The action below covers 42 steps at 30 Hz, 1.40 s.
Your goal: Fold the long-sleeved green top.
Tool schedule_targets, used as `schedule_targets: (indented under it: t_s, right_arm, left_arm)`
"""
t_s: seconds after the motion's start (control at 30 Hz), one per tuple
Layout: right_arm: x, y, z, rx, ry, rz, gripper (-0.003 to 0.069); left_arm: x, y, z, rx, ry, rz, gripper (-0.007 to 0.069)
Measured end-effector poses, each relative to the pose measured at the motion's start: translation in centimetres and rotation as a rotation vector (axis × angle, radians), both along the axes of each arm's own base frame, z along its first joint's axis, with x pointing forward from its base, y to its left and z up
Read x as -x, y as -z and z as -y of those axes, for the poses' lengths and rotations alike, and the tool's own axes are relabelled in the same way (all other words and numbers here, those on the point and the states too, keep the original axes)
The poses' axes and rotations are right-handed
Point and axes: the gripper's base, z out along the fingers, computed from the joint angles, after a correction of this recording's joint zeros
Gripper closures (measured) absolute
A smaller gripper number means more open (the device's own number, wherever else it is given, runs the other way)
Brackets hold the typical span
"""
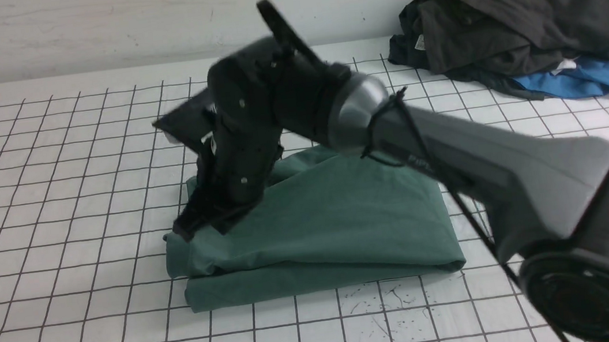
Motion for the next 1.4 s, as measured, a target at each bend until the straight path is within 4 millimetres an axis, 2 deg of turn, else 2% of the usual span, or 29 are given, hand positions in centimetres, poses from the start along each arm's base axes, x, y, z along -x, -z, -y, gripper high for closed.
schedule_targets:
  t_s: [0.1, 0.2, 0.27, 0.33, 0.37, 0.4, 0.47, 0.6, 0.63, 0.7, 0.73, 0.77, 0.8, 0.83, 0.87, 1.13, 1.17, 1.3, 1.4]
  right_arm:
    - [1.1, -5.5, 1.3, -0.065, 0.002, 0.087, 0.0673]
    - [2.9, -11.5, 3.3, -0.136, -0.005, 0.187, 0.0673]
    - [4.3, -14.4, 4.8, -0.167, -0.012, 0.229, 0.0673]
    - [5.9, -16.7, 6.4, -0.183, -0.021, 0.257, 0.0673]
    - [6.6, -17.4, 7.1, -0.185, -0.025, 0.263, 0.0673]
    - [7.1, -17.8, 7.6, -0.185, -0.027, 0.264, 0.0673]
    - [9.2, -18.7, 9.8, -0.171, -0.034, 0.257, 0.0673]
    - [13.0, -18.7, 13.6, -0.143, -0.035, 0.231, 0.0673]
    - [14.4, -18.6, 15.0, -0.157, -0.031, 0.244, 0.0673]
    - [15.4, -18.6, 16.1, -0.174, -0.028, 0.261, 0.0673]
    - [17.1, -18.6, 17.8, -0.213, -0.02, 0.299, 0.0673]
    - [17.5, -18.6, 18.2, -0.224, -0.018, 0.31, 0.0673]
    - [19.1, -18.6, 19.9, -0.274, -0.01, 0.359, 0.0673]
    - [19.3, -18.6, 20.1, -0.281, -0.008, 0.366, 0.0673]
    - [20.9, -18.5, 21.8, -0.334, 0.001, 0.418, 0.0673]
    - [27.3, -16.6, 28.4, -0.566, 0.044, 0.619, 0.0673]
    - [27.3, -16.6, 28.4, -0.566, 0.044, 0.619, 0.0673]
    - [29.4, -15.7, 30.6, -0.644, 0.053, 0.693, 0.0673]
    - [30.0, -15.6, 31.2, -0.663, 0.054, 0.706, 0.0673]
  left_arm:
    - [2.2, 1.2, -0.8, 0.017, -0.044, 0.022, 0.0631]
    - [5.4, 3.8, -1.7, 0.026, -0.064, 0.013, 0.0631]
    - [7.5, 5.5, -2.2, 0.037, -0.07, 0.02, 0.0631]
    - [9.6, 8.1, -2.7, 0.057, -0.086, 0.018, 0.0631]
    - [10.2, 9.4, -2.9, 0.065, -0.093, 0.012, 0.0631]
    - [10.9, 9.8, -3.0, 0.078, -0.098, 0.029, 0.0631]
    - [12.8, 12.9, -3.4, 0.124, -0.116, 0.057, 0.0631]
    - [15.5, 16.4, -3.9, 0.212, -0.123, 0.158, 0.0631]
    - [16.1, 17.5, -4.0, 0.235, -0.121, 0.182, 0.0631]
    - [16.7, 18.1, -4.1, 0.255, -0.115, 0.222, 0.0631]
    - [17.3, 18.9, -4.2, 0.274, -0.107, 0.267, 0.0631]
    - [17.3, 19.1, -4.2, 0.275, -0.105, 0.269, 0.0631]
    - [17.7, 19.6, -4.2, 0.29, -0.096, 0.315, 0.0631]
    - [17.6, 19.7, -4.2, 0.29, -0.096, 0.315, 0.0631]
    - [17.5, 20.0, -4.2, 0.294, -0.092, 0.328, 0.0631]
    - [17.4, 20.2, -4.1, 0.299, -0.087, 0.336, 0.0631]
    - [17.4, 20.2, -4.1, 0.299, -0.087, 0.336, 0.0631]
    - [17.4, 20.2, -4.1, 0.299, -0.087, 0.337, 0.0631]
    - [17.4, 20.2, -4.1, 0.299, -0.087, 0.338, 0.0631]
